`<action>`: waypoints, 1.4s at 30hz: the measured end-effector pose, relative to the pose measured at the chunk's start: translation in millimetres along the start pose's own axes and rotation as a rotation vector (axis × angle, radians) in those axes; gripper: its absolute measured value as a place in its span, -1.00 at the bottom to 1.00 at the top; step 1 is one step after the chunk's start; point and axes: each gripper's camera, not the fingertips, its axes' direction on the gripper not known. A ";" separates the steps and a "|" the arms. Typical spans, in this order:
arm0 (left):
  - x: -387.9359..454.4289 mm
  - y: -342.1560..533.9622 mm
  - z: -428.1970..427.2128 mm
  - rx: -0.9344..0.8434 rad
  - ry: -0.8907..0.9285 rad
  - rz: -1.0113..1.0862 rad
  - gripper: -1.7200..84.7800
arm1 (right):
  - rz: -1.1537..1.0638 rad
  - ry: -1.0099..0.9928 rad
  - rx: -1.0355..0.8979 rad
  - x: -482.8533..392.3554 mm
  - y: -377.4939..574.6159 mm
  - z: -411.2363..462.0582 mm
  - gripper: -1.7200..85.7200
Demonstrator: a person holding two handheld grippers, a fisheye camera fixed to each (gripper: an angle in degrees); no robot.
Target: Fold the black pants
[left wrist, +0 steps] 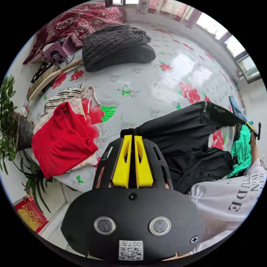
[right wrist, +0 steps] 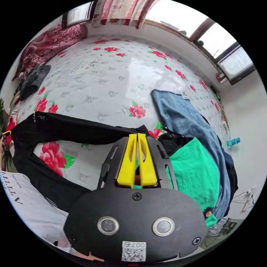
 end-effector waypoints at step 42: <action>-48.4 -40.8 -3.0 0.077 0.286 -0.083 -0.98 | -0.047 -0.272 -0.216 116.5 -95.2 65.5 -0.97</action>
